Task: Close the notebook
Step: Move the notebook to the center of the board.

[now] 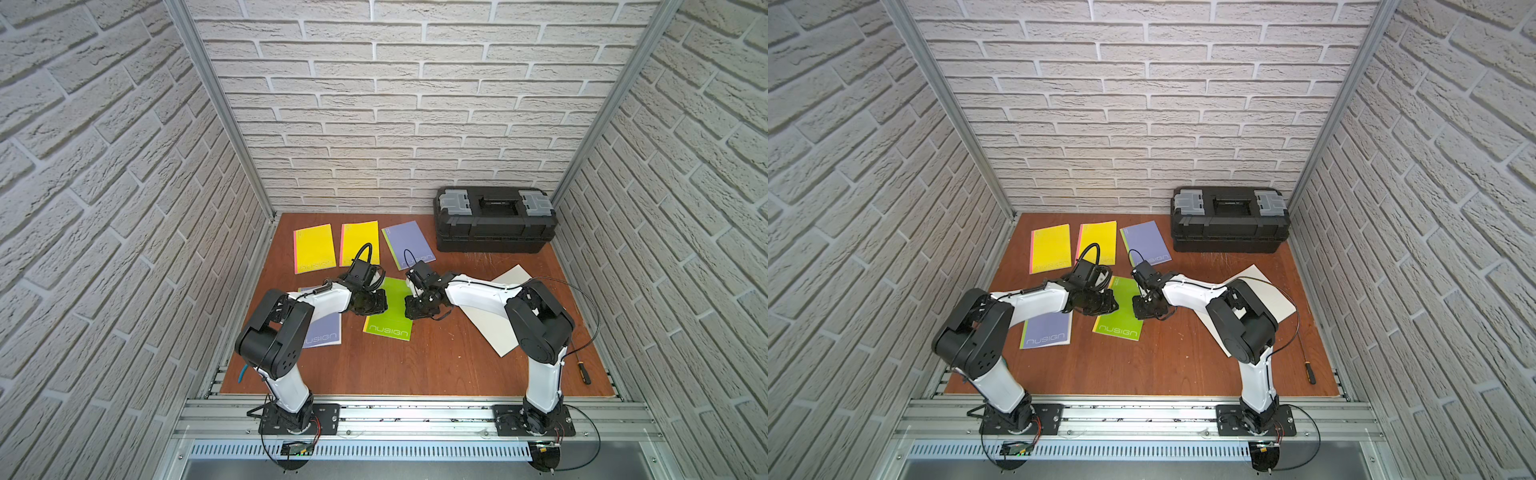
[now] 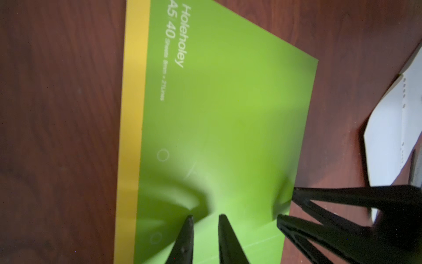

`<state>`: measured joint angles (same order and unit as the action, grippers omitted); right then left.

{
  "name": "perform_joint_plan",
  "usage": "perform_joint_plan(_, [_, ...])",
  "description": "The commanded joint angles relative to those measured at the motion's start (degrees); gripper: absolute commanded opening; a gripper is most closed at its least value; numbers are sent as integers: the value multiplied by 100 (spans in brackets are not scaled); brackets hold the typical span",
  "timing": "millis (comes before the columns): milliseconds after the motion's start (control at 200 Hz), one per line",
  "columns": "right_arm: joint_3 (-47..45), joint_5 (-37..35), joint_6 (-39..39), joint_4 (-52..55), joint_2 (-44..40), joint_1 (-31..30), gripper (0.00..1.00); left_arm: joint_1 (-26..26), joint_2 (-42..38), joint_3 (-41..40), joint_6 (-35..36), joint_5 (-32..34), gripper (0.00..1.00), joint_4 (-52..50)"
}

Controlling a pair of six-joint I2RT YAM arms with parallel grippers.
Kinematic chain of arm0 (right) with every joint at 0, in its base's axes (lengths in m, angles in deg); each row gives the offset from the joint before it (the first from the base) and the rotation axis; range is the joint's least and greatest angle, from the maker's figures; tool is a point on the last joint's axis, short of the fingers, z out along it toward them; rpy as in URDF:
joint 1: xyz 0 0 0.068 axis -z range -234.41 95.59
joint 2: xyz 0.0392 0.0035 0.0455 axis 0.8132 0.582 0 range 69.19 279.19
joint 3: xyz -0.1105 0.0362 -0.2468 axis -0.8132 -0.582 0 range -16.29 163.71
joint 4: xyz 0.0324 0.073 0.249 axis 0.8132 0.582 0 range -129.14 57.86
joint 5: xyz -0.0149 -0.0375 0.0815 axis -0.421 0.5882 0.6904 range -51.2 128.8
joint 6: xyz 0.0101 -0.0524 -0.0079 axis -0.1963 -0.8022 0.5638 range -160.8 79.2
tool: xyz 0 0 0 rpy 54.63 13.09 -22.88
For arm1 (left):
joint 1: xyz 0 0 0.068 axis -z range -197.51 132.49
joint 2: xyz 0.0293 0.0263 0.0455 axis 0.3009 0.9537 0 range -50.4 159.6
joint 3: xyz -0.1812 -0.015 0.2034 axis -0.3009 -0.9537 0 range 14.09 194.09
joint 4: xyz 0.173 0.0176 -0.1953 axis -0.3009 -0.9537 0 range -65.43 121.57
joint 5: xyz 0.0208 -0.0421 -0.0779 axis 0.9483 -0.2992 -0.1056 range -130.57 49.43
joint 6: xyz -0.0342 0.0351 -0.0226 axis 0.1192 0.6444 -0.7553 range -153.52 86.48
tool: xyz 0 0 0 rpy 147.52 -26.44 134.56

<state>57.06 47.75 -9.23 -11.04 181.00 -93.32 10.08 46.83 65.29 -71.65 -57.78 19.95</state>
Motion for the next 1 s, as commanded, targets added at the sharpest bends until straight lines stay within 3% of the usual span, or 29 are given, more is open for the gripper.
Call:
perform_joint_plan(0, [176,122,117,-19,309,-167,35,-79,-91,-197,66,170,22,-174])
perform_joint_plan(590, [1227,95,-27,449,864,-285,34,-379,-428,-716,102,139,22,-116])
perform_joint_plan(995, [1410,98,-9,519,952,-385,34,-630,-644,-780,238,157,22,-328])
